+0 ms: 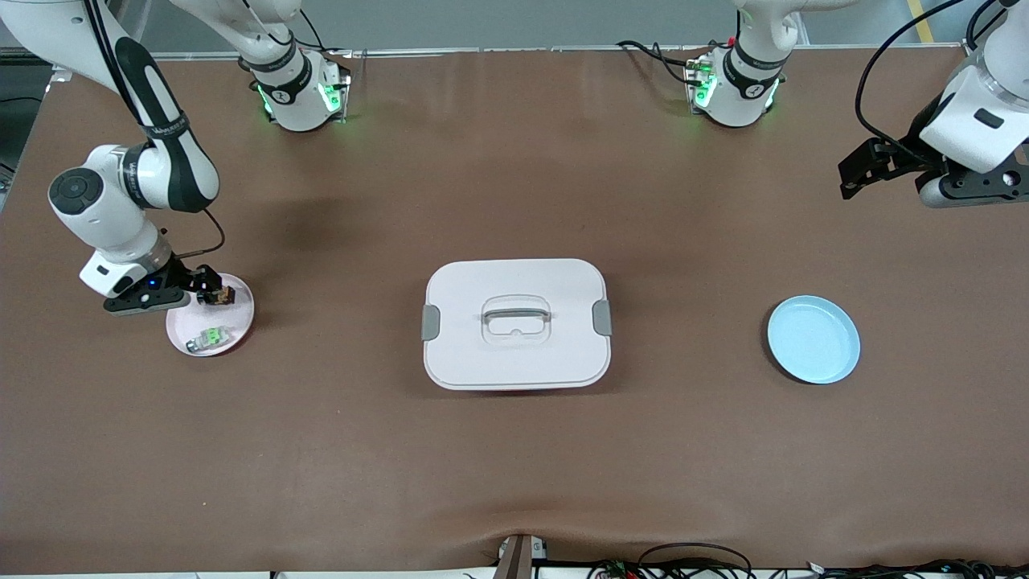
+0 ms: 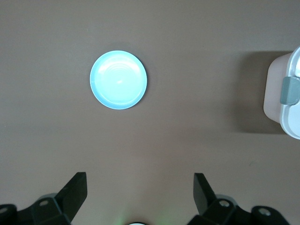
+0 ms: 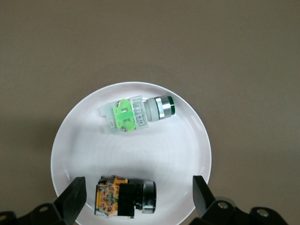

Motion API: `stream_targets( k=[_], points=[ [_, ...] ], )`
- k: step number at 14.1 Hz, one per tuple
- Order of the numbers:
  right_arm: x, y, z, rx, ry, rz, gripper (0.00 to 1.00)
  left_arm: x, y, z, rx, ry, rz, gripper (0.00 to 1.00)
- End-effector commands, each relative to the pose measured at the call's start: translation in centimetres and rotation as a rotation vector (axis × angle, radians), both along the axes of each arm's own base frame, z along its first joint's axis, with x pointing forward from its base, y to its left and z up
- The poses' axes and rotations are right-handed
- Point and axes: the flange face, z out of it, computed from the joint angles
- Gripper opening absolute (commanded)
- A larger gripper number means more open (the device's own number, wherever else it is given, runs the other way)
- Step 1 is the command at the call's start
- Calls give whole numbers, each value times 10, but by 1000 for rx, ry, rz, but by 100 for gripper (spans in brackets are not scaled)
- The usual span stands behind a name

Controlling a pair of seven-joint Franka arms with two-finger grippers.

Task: Transfer orange switch to right arm and place
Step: 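Open the right gripper and raise it away from the white plate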

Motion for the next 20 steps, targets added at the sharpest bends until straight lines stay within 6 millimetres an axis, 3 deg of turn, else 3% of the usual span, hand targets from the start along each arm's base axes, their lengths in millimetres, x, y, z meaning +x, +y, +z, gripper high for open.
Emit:
stream_targets(
  k=[1, 5, 9, 12, 17, 20],
  points=[
    [4, 2, 15, 11, -38, -90, 100, -6, 3, 8, -19, 3, -14, 100],
    [22, 6, 42, 11, -48, -95, 100, -8, 5, 10, -17, 1, -12, 100],
    [74, 15, 112, 50, 124, -161, 100, -9, 5, 11, -17, 1, -10, 100],
    [90, 17, 142, 116, 148, -206, 100, -8, 12, 13, -19, -4, 3, 100],
    [101, 37, 232, 149, 204, -196, 100, -7, 12, 15, -20, -10, 3, 100],
    [76, 45, 287, 158, 181, -203, 100, -7, 10, 13, -19, -5, 2, 100]
  ],
)
